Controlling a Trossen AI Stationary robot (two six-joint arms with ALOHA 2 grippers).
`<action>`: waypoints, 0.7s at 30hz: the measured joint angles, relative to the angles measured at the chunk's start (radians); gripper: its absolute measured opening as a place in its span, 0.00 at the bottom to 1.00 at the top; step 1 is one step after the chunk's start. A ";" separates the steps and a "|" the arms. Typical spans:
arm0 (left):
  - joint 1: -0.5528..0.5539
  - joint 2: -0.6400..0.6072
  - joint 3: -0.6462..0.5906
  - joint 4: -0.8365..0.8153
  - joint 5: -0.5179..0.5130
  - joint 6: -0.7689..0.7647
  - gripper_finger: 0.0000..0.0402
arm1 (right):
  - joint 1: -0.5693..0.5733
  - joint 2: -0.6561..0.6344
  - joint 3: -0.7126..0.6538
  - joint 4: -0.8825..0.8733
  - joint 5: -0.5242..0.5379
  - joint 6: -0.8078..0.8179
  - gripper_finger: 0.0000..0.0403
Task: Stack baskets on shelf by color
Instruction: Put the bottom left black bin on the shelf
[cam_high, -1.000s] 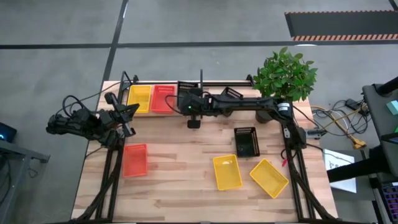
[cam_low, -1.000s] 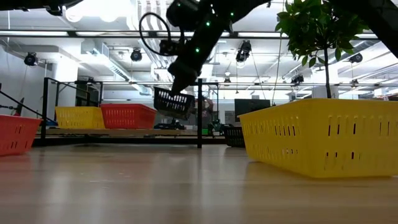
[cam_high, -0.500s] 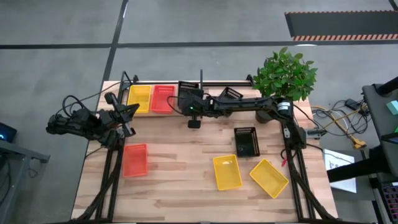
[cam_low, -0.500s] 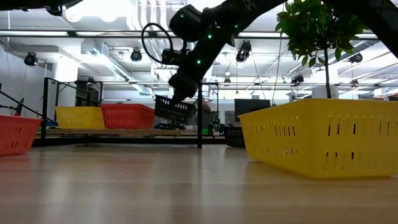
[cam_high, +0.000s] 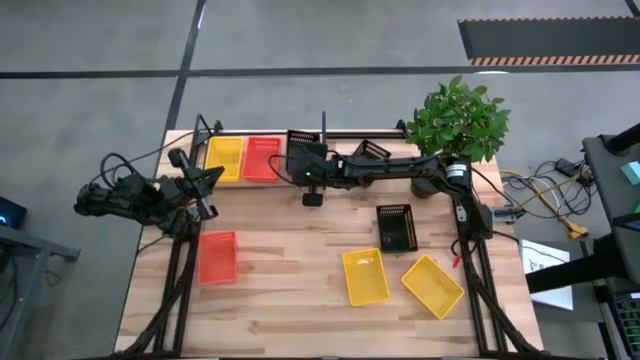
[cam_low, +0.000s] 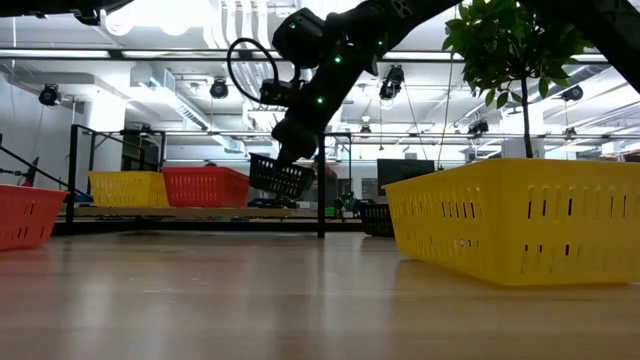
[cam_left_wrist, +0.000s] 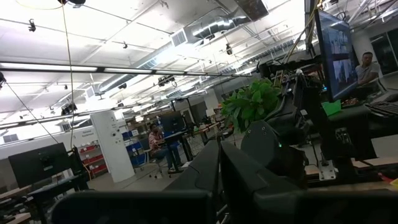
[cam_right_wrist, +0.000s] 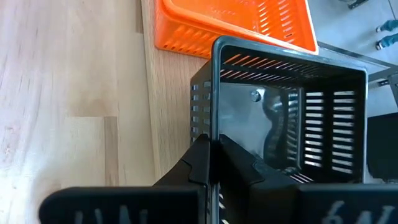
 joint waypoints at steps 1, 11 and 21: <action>0.000 0.000 0.000 0.000 0.000 0.000 0.00 | 0.000 0.000 0.000 0.000 0.000 0.000 0.03; 0.000 0.000 0.000 0.000 0.000 0.000 0.00 | 0.000 0.000 -0.002 0.010 0.006 -0.006 0.15; 0.000 0.000 0.000 0.000 0.000 0.000 0.00 | 0.014 -0.010 0.057 -0.041 0.003 -0.010 0.29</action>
